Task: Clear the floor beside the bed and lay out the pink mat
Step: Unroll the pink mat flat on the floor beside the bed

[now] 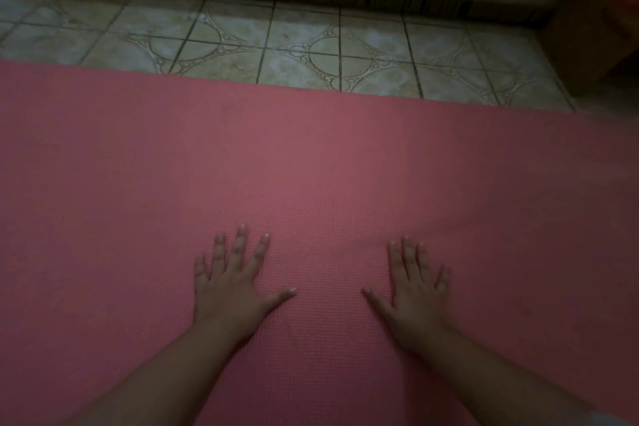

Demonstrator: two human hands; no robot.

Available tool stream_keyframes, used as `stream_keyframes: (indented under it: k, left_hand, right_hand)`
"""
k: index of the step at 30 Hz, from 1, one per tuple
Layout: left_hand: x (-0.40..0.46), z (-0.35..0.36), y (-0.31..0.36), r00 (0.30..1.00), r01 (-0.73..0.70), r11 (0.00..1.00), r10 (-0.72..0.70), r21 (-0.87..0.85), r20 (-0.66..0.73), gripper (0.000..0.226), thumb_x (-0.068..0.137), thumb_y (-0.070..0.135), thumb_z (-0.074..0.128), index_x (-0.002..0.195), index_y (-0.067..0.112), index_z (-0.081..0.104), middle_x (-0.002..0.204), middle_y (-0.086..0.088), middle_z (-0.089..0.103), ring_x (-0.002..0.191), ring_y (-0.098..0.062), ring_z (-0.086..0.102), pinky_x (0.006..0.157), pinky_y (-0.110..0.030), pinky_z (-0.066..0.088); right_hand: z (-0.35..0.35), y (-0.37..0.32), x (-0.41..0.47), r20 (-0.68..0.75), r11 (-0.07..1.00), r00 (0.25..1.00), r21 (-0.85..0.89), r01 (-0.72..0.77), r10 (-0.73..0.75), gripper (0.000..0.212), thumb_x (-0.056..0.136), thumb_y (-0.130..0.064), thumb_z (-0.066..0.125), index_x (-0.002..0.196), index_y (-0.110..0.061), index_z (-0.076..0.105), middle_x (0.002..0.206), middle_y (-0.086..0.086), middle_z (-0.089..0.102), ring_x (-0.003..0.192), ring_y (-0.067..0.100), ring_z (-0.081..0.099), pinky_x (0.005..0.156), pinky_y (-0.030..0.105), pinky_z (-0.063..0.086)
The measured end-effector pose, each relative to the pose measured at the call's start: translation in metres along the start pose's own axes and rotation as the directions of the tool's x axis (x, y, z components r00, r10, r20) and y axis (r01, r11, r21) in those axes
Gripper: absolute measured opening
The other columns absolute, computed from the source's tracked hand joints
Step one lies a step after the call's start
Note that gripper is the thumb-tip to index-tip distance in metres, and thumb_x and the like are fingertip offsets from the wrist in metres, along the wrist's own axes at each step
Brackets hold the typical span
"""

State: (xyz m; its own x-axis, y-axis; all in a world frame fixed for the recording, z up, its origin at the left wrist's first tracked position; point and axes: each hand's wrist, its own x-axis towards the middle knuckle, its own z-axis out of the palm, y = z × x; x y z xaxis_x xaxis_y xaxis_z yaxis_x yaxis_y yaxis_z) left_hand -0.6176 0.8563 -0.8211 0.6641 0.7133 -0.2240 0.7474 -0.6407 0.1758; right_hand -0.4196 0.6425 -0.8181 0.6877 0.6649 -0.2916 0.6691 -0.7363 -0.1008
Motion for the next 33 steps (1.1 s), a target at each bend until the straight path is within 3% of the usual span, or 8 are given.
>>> stream_keyframes:
  k: [7,11,16,19,22,25,30,33]
  left_hand:
    - [-0.001,0.001,-0.004,1.000,-0.018,1.000,0.018,0.000,-0.024,0.095,0.056,0.097,0.003,0.136,0.054,-0.025,0.154,0.012,-0.027,0.138,-0.014,-0.030,0.113,-0.049,-0.012]
    - [0.001,0.003,-0.001,1.000,-0.008,1.000,0.009,0.018,-0.030,0.095,0.056,0.098,0.004,0.136,0.054,-0.026,0.153,0.012,-0.029,0.138,-0.014,-0.030,0.112,-0.049,-0.013]
    - [0.006,0.001,0.003,1.000,0.010,1.000,-0.010,0.013,0.005,0.092,0.053,0.098,-0.001,0.129,0.057,-0.033,0.149,0.013,-0.037,0.136,-0.015,-0.033,0.112,-0.053,-0.013]
    - [0.018,-0.003,0.016,1.000,0.019,1.000,-0.018,-0.010,0.021,0.089,0.052,0.098,-0.003,0.123,0.057,-0.038,0.146,0.014,-0.039,0.142,-0.020,-0.027,0.112,-0.054,-0.013]
    - [0.024,0.000,0.022,1.000,0.009,1.000,-0.009,-0.016,0.008,0.089,0.052,0.098,-0.001,0.123,0.058,-0.038,0.146,0.014,-0.039,0.142,-0.019,-0.027,0.113,-0.053,-0.012]
    - [0.021,0.001,0.018,1.000,-0.006,1.000,0.006,-0.020,-0.007,0.091,0.054,0.098,0.003,0.127,0.058,-0.033,0.149,0.013,-0.034,0.138,-0.014,-0.029,0.113,-0.052,-0.011]
    - [0.009,0.001,0.011,1.000,-0.011,1.000,0.011,0.008,0.011,0.093,0.053,0.097,0.002,0.131,0.057,-0.028,0.150,0.013,-0.033,0.138,-0.014,-0.030,0.114,-0.052,-0.011]
    - [0.004,0.000,0.009,1.000,-0.010,1.000,0.010,0.004,0.011,0.094,0.053,0.098,0.001,0.133,0.056,-0.026,0.150,0.013,-0.033,0.137,-0.013,-0.032,0.113,-0.050,-0.014]
  right_hand:
    - [-0.001,-0.010,-0.012,0.057,1.000,0.998,0.015,-0.024,0.023,0.092,0.070,-0.083,0.001,0.129,-0.029,-0.045,0.146,-0.001,-0.041,0.129,0.017,-0.044,0.110,0.056,-0.017]
    - [0.006,-0.008,-0.018,0.018,1.000,1.000,0.001,-0.015,0.015,0.088,0.071,-0.083,0.002,0.130,-0.035,-0.041,0.146,-0.003,-0.041,0.131,0.016,-0.043,0.108,0.053,-0.021]
    - [0.007,-0.004,-0.012,-0.027,1.000,1.000,-0.022,0.009,-0.009,0.092,0.071,-0.084,0.005,0.139,-0.032,-0.026,0.151,-0.001,-0.030,0.138,0.018,-0.030,0.108,0.056,-0.018]
    - [-0.001,0.005,0.003,-0.017,0.999,1.000,-0.028,0.018,-0.018,0.090,0.069,-0.084,0.001,0.136,-0.033,-0.033,0.148,-0.001,-0.036,0.134,0.016,-0.038,0.109,0.056,-0.019]
    - [-0.005,0.011,0.009,-0.035,0.999,0.999,-0.033,0.024,-0.025,0.090,0.071,-0.083,0.003,0.137,-0.032,-0.032,0.151,0.000,-0.033,0.136,0.017,-0.035,0.110,0.055,-0.018]
    - [-0.001,0.007,0.005,-0.070,1.000,0.997,-0.024,0.013,-0.014,0.090,0.075,-0.080,0.007,0.143,-0.029,-0.022,0.155,0.002,-0.023,0.142,0.020,-0.024,0.111,0.054,-0.016]
    - [0.002,-0.002,-0.017,-0.067,0.999,0.998,-0.030,0.009,-0.011,0.090,0.079,-0.072,0.032,0.147,-0.014,0.026,0.155,0.013,0.025,0.142,0.030,0.024,0.108,0.055,0.008]
    - [0.006,-0.003,-0.022,-0.096,0.999,0.995,-0.043,0.008,-0.012,0.091,0.079,-0.073,0.029,0.148,-0.015,0.020,0.156,0.013,0.021,0.144,0.029,0.016,0.109,0.055,0.005]
